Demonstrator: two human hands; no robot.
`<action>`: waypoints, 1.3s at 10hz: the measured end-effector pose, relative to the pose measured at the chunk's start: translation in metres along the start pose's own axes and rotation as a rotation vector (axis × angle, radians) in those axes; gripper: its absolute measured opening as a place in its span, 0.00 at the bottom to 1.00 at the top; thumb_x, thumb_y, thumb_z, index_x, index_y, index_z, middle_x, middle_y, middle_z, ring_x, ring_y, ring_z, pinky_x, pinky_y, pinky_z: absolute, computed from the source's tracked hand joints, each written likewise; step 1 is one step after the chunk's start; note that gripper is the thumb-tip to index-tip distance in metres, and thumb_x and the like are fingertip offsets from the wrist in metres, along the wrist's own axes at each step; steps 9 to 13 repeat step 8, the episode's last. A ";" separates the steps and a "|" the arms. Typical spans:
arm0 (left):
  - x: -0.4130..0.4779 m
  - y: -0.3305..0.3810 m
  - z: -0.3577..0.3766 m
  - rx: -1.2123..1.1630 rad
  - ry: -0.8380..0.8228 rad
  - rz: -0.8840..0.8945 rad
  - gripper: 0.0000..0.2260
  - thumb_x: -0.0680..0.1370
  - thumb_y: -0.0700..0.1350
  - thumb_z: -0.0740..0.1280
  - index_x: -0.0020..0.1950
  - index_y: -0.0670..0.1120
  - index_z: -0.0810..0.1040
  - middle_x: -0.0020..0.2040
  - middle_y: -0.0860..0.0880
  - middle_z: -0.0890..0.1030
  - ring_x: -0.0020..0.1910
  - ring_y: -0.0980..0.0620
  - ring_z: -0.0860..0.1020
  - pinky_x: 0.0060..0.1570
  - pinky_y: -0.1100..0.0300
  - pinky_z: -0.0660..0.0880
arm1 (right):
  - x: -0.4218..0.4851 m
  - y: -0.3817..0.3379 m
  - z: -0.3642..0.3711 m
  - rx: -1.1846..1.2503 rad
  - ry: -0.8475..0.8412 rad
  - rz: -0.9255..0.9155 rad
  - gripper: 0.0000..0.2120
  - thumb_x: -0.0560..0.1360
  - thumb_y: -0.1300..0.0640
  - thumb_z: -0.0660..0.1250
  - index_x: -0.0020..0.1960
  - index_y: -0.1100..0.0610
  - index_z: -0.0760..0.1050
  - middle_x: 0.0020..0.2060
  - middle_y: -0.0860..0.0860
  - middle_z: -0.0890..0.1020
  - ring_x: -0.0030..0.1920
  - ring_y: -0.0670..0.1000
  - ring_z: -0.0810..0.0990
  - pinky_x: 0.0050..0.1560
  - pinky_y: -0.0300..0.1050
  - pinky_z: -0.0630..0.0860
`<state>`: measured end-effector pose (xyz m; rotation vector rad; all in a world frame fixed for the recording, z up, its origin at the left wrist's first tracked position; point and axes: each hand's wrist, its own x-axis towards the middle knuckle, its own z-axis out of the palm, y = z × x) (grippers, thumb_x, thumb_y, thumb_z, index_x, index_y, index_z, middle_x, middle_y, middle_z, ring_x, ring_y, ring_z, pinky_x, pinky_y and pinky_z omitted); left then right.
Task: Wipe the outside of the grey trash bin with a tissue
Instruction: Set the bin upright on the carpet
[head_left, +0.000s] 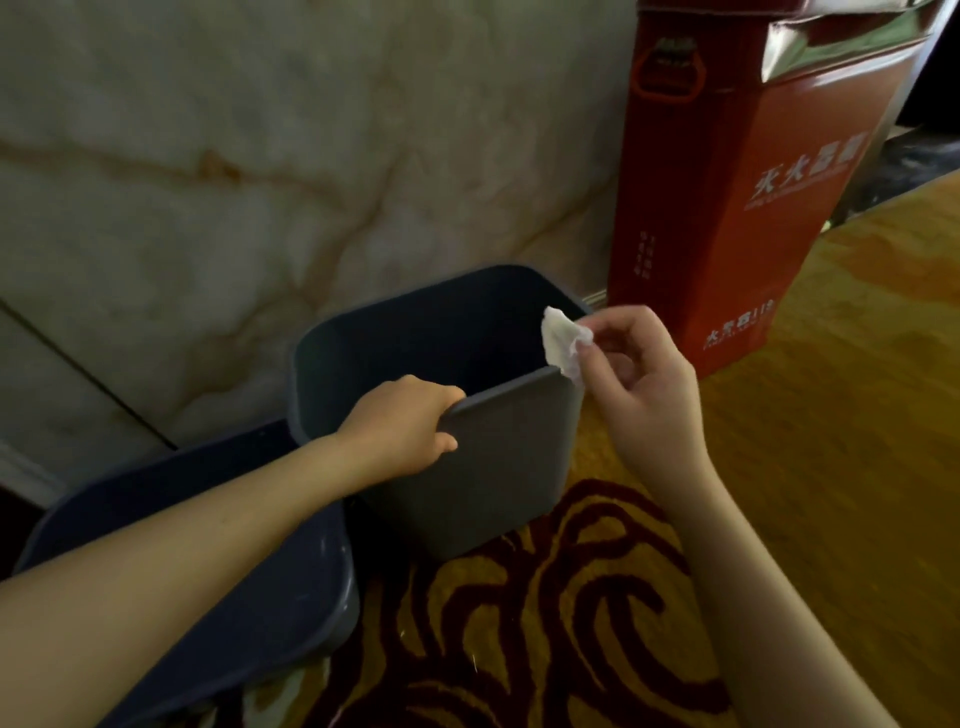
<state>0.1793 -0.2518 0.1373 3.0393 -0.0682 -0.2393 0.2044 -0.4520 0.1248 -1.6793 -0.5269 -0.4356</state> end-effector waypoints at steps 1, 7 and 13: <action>-0.003 0.002 0.005 -0.004 0.033 -0.043 0.05 0.73 0.51 0.65 0.42 0.52 0.73 0.34 0.56 0.73 0.34 0.57 0.74 0.31 0.63 0.66 | 0.030 -0.005 0.016 -0.147 -0.200 -0.099 0.04 0.75 0.60 0.64 0.48 0.53 0.73 0.43 0.44 0.78 0.43 0.40 0.78 0.40 0.32 0.74; -0.050 -0.053 -0.052 -0.227 0.031 -0.245 0.23 0.77 0.58 0.56 0.69 0.49 0.67 0.73 0.47 0.66 0.73 0.49 0.61 0.70 0.53 0.58 | 0.089 0.018 0.120 -0.995 -1.159 0.132 0.20 0.75 0.62 0.62 0.66 0.53 0.68 0.61 0.55 0.74 0.62 0.59 0.69 0.59 0.53 0.70; -0.059 -0.058 -0.056 -0.189 -0.143 -0.272 0.28 0.77 0.59 0.52 0.74 0.50 0.56 0.78 0.45 0.52 0.77 0.46 0.47 0.73 0.48 0.46 | 0.089 -0.004 0.115 -1.016 -1.120 0.202 0.21 0.75 0.60 0.61 0.68 0.53 0.64 0.63 0.55 0.73 0.62 0.58 0.68 0.60 0.52 0.68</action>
